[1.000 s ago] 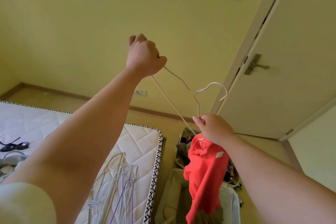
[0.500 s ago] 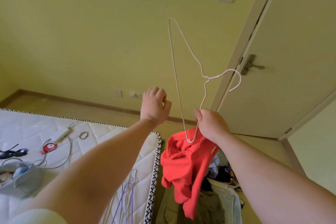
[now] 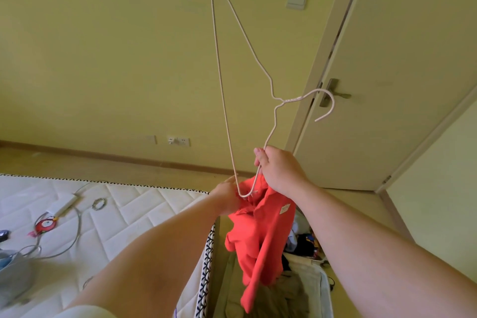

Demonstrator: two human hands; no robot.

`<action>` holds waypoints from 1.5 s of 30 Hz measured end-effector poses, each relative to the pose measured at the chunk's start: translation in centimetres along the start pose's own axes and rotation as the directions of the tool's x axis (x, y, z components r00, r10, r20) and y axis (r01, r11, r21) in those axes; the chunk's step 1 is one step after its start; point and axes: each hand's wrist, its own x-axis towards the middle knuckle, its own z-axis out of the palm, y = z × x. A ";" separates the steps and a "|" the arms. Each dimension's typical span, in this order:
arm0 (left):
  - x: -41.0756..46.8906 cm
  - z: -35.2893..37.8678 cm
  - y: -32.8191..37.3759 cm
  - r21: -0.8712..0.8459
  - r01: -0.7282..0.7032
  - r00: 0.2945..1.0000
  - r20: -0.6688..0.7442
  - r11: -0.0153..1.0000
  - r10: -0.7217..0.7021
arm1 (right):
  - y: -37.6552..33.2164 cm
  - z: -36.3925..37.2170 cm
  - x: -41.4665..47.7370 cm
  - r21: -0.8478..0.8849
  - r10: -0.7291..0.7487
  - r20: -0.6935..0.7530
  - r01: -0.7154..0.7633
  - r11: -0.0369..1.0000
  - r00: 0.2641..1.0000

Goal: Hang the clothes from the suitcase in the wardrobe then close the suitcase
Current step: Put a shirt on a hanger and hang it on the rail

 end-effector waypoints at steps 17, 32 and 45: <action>1.4 -6.9 0.4 -0.121 0.040 0.973 -0.220 0.992 -0.066 | 6.3 -2.8 -2.7 -0.311 0.109 -0.022 -0.110 0.944 0.994; 1.0 -12.6 5.7 -0.516 -0.076 0.921 -0.364 0.853 -0.139 | 5.1 -2.0 -2.7 0.289 0.345 -0.075 -0.311 0.905 0.935; 2.1 -13.6 1.2 -0.360 -0.003 0.930 -0.344 0.933 -0.130 | 5.1 -3.5 -3.0 0.408 0.542 -0.191 -0.436 0.802 0.818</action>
